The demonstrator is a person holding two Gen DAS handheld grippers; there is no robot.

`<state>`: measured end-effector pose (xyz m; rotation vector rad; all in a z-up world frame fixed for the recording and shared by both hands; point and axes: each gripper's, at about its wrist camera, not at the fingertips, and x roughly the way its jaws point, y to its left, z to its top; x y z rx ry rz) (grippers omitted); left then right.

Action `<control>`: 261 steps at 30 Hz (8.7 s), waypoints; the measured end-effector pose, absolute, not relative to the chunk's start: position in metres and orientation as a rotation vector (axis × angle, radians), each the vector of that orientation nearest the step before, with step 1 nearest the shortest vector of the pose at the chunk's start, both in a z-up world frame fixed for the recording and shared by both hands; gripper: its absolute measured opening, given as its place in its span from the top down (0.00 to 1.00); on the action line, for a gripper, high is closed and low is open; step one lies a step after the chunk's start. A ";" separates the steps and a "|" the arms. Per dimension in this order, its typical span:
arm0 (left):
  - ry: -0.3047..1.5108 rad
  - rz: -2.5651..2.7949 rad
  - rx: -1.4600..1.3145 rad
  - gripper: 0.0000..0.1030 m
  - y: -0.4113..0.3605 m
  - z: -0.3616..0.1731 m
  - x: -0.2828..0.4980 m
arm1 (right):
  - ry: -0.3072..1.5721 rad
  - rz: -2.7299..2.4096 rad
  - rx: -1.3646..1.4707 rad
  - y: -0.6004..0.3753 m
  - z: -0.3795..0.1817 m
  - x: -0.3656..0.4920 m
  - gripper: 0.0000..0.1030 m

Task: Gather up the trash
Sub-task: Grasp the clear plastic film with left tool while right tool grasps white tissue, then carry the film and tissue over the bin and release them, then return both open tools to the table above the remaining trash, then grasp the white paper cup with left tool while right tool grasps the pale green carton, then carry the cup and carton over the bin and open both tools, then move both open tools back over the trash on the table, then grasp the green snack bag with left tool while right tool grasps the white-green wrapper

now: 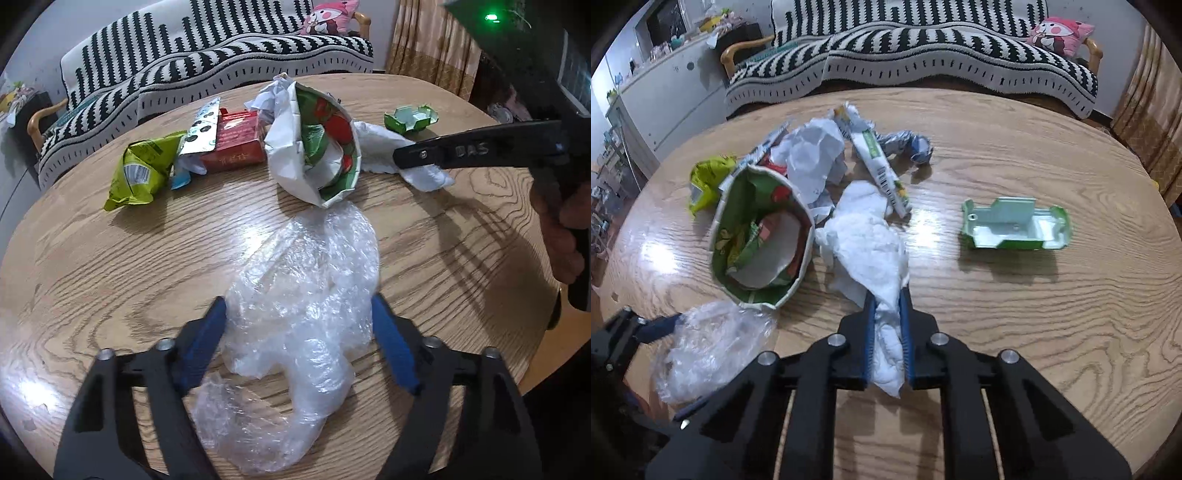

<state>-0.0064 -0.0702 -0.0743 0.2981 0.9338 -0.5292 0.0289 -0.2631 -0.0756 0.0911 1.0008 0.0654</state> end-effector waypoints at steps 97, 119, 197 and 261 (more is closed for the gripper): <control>0.777 -0.905 0.247 0.11 -0.336 -0.013 -0.103 | 0.851 -0.330 0.458 -0.541 -0.038 -0.255 0.41; 0.866 -0.436 0.127 0.09 -0.131 -0.036 0.071 | 0.849 -0.107 0.345 -0.361 -0.037 0.006 0.17; 0.916 -1.206 0.421 0.19 -0.478 -0.094 -0.199 | 0.982 -0.570 0.579 -0.621 -0.094 -0.334 0.17; 0.838 -0.245 -0.006 0.49 0.007 -0.049 0.145 | 0.818 0.063 0.227 -0.263 -0.053 0.098 0.89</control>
